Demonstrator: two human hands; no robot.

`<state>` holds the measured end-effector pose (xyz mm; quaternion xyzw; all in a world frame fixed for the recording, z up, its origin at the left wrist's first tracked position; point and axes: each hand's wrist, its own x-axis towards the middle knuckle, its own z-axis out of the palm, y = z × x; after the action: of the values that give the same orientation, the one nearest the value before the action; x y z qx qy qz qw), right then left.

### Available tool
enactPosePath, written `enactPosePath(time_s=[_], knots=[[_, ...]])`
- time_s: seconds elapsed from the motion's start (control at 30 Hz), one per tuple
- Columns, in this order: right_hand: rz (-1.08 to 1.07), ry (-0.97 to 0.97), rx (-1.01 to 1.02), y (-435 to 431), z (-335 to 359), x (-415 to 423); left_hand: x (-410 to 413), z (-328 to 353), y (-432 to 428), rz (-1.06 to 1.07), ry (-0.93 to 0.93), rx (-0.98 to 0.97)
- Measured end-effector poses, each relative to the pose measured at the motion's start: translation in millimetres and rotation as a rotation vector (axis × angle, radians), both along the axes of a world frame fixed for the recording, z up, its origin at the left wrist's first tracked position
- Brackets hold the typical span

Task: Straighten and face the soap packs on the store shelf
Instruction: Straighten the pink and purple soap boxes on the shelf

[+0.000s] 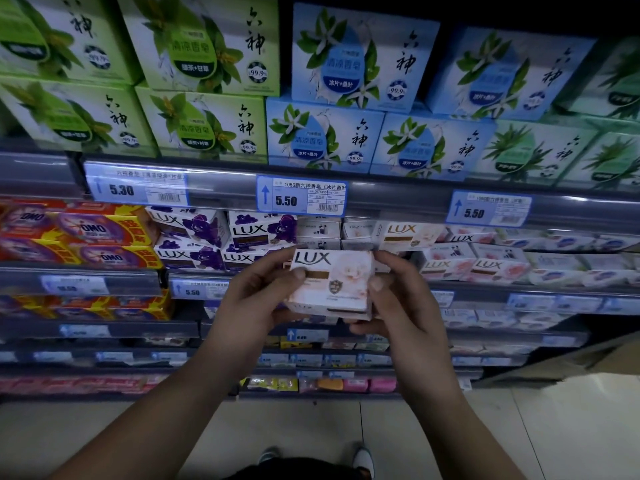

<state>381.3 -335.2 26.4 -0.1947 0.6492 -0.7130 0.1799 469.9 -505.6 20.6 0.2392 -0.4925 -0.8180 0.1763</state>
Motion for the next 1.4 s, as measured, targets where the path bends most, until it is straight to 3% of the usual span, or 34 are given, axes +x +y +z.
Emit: enactPosePath(time_s=[0.33,0.57,0.77,1.07,1.2,1.4], knots=[[0.034,-0.044,0.039,-2,4,-4,-3,2,-7,-0.033,-0.002,-0.07],[0.125,0.141,0.017,5,-6,-12,1,-1,-16,-0.121,0.164,-0.344],[0.068,0.22,0.004,5,-10,-14,0,-10,-14,-0.118,0.195,-0.342],[-0.11,0.193,0.108,5,-15,-16,-6,-11,6,0.015,0.086,-0.406],[-0.206,0.185,0.066,-1,-15,-23,-17,-13,13,0.033,0.04,-0.483],[-0.106,0.117,0.084,-10,-24,-28,-27,-16,14,0.038,0.012,-0.566]])
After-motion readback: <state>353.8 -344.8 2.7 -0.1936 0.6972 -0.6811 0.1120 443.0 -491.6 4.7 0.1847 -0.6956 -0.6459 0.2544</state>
